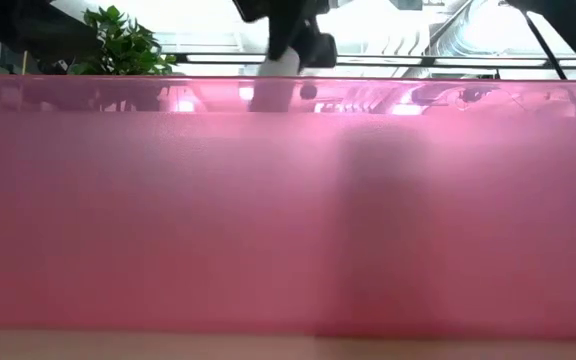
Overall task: Pick and place pill bottles into a basket
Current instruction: Put the white pill bottle into the bin
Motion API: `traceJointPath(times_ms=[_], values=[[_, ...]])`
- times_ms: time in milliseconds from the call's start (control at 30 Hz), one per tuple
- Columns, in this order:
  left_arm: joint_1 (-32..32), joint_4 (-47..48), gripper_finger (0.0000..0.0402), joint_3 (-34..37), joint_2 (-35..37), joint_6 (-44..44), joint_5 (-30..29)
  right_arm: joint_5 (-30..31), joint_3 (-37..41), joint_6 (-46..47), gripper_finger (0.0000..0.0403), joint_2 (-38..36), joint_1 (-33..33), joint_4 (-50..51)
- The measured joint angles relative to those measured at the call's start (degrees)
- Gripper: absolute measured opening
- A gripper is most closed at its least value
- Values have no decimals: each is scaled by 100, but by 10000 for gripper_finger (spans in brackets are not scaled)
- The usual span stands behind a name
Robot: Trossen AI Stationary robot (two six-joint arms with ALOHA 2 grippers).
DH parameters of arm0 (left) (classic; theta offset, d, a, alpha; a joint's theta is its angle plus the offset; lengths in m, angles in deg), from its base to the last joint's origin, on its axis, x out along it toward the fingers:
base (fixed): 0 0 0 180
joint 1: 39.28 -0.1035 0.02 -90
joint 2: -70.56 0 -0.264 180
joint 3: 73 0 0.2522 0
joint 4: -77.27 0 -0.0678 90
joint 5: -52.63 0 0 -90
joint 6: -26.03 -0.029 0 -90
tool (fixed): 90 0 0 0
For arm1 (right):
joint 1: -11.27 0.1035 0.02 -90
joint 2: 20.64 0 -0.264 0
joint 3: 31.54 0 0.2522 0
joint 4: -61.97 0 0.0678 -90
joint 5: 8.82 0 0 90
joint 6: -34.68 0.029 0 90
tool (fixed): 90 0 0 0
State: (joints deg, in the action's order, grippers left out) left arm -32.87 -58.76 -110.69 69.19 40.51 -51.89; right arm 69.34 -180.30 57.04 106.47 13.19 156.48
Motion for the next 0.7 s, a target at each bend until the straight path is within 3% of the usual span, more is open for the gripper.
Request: traceJointPath(times_ms=[433,700], values=[[1,-1,111,0,0,0,-4,-31,0,1294,146,-9,785,-582],[-1,-3,111,0,0,0,-5,131,208,1630,146,6,1114,-851]])
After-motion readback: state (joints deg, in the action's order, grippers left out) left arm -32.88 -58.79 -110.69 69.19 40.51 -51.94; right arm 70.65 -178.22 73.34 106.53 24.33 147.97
